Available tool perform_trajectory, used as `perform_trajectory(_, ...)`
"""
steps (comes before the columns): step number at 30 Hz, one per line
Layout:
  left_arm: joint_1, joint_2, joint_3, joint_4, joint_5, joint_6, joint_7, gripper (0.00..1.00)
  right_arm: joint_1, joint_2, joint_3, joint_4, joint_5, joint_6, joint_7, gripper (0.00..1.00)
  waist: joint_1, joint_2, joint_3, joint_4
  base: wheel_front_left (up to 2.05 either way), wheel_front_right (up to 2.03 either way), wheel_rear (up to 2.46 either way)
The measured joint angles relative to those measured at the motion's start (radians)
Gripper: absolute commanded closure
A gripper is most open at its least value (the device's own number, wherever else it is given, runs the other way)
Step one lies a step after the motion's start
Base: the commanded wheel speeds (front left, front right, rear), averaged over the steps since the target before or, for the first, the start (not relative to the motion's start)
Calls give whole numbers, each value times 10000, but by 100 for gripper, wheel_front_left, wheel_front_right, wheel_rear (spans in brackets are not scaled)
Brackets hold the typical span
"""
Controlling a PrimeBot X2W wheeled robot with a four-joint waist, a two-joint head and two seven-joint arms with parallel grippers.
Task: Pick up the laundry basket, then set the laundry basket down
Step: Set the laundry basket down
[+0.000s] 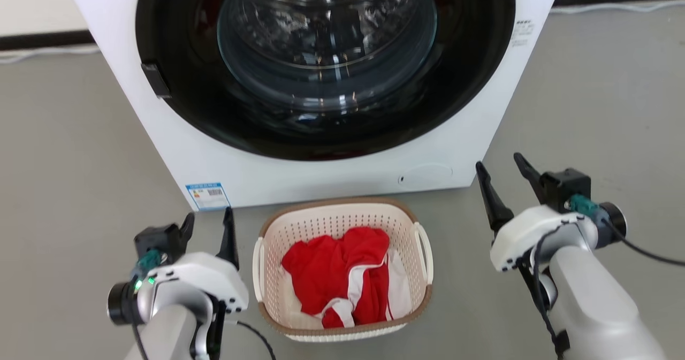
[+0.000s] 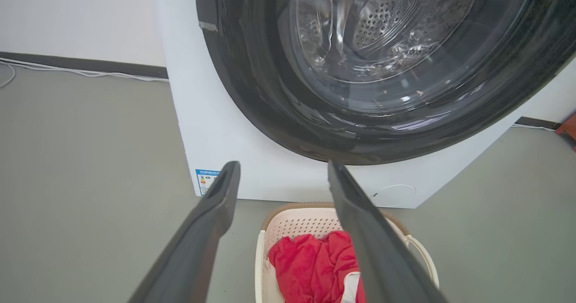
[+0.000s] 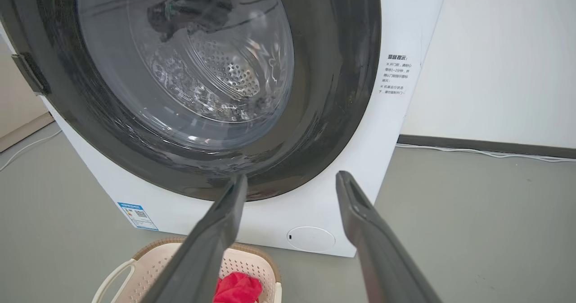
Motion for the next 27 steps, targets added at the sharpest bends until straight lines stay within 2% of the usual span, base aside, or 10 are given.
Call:
perform_trajectory(9,1403,-98,920,-963,725,-134,0,0,1469,-151,-290,-1599,-337,-2,0,0,0,0,-687,2,0,0,0)
perform_trajectory(14,2100,-270,1296,-1421,1076,-190,-2,0,2396,-165,-880,-2403,-506,-2,0,0,0,0,-991,62,0,0,0)
perform_trajectory(27,3095,-408,2109,-2109,1503,-188,0,0,4008,186,-1868,-3492,-907,0,0,0,0,0,-1351,206,0,0,0)
